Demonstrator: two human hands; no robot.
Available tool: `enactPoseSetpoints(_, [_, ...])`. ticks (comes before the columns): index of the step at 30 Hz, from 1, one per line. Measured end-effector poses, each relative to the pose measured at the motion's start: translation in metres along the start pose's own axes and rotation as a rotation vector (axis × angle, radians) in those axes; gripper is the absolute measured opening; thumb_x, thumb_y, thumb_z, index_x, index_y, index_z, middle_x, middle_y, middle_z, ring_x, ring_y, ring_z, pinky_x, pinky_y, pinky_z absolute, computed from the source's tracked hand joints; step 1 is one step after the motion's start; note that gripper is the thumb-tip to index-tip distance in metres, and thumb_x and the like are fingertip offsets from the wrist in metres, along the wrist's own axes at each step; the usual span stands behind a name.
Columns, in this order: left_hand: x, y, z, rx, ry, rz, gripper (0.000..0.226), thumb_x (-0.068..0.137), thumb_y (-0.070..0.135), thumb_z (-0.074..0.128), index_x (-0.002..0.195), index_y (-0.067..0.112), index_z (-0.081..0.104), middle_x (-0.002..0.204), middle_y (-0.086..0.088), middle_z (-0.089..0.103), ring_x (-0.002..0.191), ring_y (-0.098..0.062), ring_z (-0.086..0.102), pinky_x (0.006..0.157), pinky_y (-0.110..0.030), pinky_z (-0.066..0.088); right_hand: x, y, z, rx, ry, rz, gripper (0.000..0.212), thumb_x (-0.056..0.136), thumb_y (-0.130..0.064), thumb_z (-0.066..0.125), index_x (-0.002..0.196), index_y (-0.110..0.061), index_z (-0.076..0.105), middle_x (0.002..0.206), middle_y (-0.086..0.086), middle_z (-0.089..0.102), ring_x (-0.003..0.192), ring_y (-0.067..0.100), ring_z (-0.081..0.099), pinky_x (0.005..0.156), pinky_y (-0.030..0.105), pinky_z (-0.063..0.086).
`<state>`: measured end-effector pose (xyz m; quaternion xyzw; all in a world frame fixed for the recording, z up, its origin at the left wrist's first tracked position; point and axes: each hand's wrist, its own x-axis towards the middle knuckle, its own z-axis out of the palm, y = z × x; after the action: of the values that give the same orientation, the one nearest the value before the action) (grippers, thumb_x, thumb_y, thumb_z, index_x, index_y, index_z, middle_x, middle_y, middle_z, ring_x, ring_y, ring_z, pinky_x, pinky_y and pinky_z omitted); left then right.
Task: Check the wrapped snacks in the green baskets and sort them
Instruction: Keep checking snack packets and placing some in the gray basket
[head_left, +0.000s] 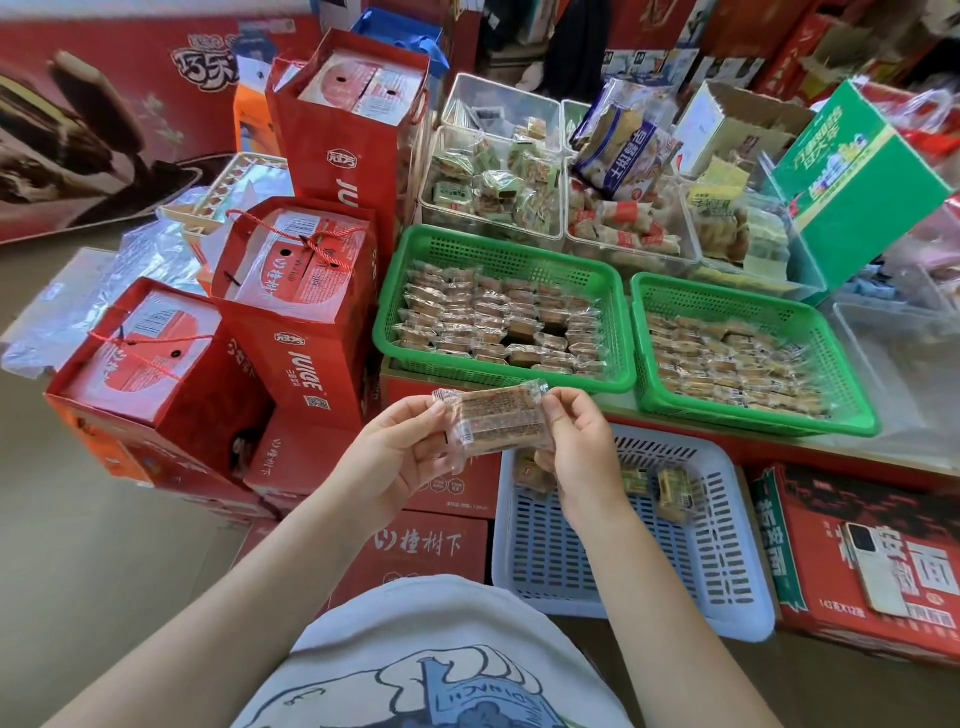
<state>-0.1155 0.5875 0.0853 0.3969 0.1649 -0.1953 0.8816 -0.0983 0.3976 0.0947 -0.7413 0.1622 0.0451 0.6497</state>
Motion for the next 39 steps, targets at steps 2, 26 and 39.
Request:
enactPoseSetpoints(2, [0.004, 0.000, 0.001, 0.042, 0.005, 0.020, 0.011, 0.087, 0.016, 0.066, 0.093, 0.008, 0.060, 0.109, -0.024, 0.064, 0.084, -0.030, 0.065, 0.060, -0.030, 0.060, 0.004, 0.001, -0.003, 0.036, -0.021, 0.014, 0.015, 0.106, -0.021, 0.048, 0.096, -0.018, 0.058, 0.079, 0.000, 0.056, 0.066, 0.016, 0.045, 0.058, 0.029, 0.042])
enactPoseSetpoints(26, [0.232, -0.019, 0.015, 1.846, -0.019, 0.239, 0.051, 0.103, 0.051, 0.042, 0.152, 0.035, 0.039, 0.167, -0.001, 0.020, 0.155, -0.024, 0.013, 0.125, -0.049, 0.020, 0.207, 0.006, -0.040, -0.489, 0.085, -0.043, 0.026, 0.091, -0.026, 0.074, 0.113, -0.028, 0.061, 0.097, -0.010, 0.057, 0.092, 0.012, 0.052, 0.072, 0.021, 0.040])
enactPoseSetpoints(39, [0.297, -0.024, -0.003, 2.192, -0.130, 0.056, 0.080, 0.088, 0.085, 0.005, 0.157, 0.047, 0.020, 0.168, -0.005, -0.018, 0.154, -0.027, -0.022, 0.123, -0.058, -0.002, 0.297, 0.048, -0.010, -1.162, -0.169, -0.534, 0.035, 0.081, 0.012, 0.062, 0.109, -0.009, 0.059, 0.101, 0.010, 0.063, 0.093, 0.031, 0.052, 0.078, 0.042, 0.048])
